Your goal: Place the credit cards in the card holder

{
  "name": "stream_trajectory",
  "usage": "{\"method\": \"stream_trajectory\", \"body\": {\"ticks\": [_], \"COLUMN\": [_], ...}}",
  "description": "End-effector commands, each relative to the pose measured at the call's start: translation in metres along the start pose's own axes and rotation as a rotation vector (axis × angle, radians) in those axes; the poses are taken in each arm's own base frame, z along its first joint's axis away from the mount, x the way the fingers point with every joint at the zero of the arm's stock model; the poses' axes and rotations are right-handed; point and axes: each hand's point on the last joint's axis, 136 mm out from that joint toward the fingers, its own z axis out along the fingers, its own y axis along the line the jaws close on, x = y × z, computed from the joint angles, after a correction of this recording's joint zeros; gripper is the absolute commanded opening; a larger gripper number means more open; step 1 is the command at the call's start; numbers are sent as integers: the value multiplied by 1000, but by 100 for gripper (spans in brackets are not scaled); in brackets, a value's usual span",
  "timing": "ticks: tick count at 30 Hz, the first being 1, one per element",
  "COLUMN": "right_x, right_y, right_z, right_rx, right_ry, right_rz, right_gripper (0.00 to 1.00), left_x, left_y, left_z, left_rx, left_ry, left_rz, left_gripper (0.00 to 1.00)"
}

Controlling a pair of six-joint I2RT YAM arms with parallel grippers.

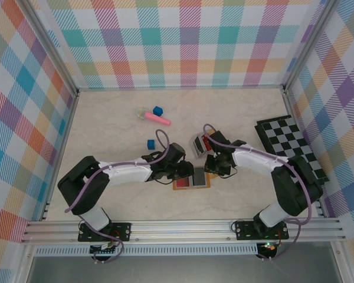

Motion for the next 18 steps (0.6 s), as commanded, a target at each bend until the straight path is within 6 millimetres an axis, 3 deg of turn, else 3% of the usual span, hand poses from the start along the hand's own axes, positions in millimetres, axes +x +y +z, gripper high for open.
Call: {"method": "stream_trajectory", "body": {"ticks": [1, 8, 13, 18], "right_x": [-22, -61, -78, -94], "right_y": [16, 18, 43, 54], "right_z": [-40, -75, -63, -45], "right_rx": [-19, 92, 80, 171], "right_ry": [-101, -231, -188, -161], "right_rz": [-74, -176, -267, -359], "right_gripper": [35, 40, 38, 37], "left_x": [-16, -61, -94, -103], "left_y": [-1, 4, 10, 15], "left_z": [-19, -24, -19, -17], "left_rx": [-16, -14, 5, 24], "left_ry": [-58, -89, -108, -115], "left_rz": [28, -35, -141, -187], "left_gripper": [41, 48, 49, 50]}}
